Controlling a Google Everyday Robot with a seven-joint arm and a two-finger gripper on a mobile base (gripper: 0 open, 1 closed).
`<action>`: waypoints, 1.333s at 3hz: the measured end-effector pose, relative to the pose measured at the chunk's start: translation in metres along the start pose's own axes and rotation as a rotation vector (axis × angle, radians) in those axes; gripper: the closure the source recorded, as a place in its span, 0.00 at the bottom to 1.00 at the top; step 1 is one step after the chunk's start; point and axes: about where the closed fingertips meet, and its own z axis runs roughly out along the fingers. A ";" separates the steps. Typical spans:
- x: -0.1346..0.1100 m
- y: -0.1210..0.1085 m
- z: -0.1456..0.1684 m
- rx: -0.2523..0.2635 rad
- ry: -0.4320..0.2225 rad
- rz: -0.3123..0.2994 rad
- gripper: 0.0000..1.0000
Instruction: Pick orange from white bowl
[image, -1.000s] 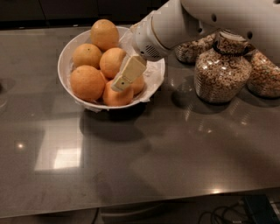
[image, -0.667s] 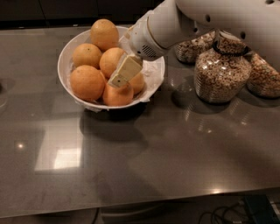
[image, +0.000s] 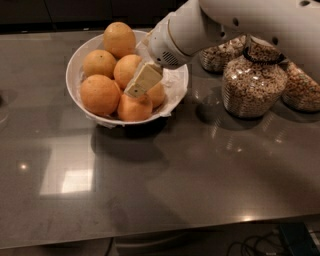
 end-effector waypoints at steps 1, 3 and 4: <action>-0.001 -0.002 0.001 0.004 -0.006 -0.001 0.34; -0.005 -0.005 0.003 0.011 -0.026 0.001 0.39; -0.007 -0.005 0.005 0.008 -0.034 0.003 0.36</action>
Offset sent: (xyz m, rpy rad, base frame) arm 0.0119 0.0047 0.0062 0.0363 -0.0239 0.0040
